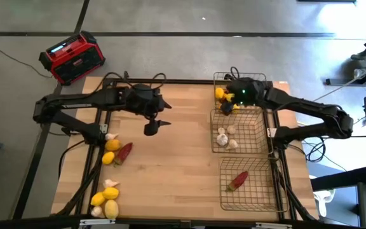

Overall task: Sort produce into baskets
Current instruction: Put the red chili pepper into the bottom wire basket

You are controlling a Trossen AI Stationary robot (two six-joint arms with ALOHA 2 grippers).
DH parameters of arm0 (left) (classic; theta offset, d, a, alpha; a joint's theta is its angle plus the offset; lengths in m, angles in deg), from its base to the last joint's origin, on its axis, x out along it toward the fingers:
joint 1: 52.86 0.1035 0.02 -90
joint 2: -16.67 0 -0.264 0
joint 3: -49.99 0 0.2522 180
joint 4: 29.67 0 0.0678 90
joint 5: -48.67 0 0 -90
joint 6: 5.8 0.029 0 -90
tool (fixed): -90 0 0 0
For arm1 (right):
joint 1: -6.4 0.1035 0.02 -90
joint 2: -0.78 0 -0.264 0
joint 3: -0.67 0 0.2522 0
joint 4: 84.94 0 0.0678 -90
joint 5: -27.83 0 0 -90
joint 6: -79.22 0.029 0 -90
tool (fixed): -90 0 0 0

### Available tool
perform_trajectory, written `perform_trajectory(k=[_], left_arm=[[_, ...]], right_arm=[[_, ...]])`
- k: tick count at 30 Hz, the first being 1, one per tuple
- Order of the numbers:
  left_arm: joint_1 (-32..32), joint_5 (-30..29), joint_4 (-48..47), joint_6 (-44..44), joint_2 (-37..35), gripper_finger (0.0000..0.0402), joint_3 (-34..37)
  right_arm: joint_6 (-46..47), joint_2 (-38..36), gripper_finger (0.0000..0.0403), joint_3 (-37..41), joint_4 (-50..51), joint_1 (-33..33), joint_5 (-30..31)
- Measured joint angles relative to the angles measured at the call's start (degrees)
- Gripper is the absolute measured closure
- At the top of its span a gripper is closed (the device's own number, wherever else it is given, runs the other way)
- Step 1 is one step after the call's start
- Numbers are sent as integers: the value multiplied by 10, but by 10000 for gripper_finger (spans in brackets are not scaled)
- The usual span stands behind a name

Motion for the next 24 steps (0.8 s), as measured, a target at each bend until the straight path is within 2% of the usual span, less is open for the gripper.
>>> perform_trajectory(k=[4, 11, 17, 24], left_arm=[[2, -30, -26, -1, -32, 76, 0], [14, -36, -57, -38, -72, 76, 0], [12, -36, -60, -73, -75, 76, 0], [13, -36, -50, -84, -72, 76, 0]], right_arm=[[-5, 1, 139, 0, -50, 54, 4], [-28, 1, 139, 19, -167, 130, 10], [-39, 6, 139, 38, -239, 159, 8], [-25, 45, 139, 78, -394, 173, 8]])
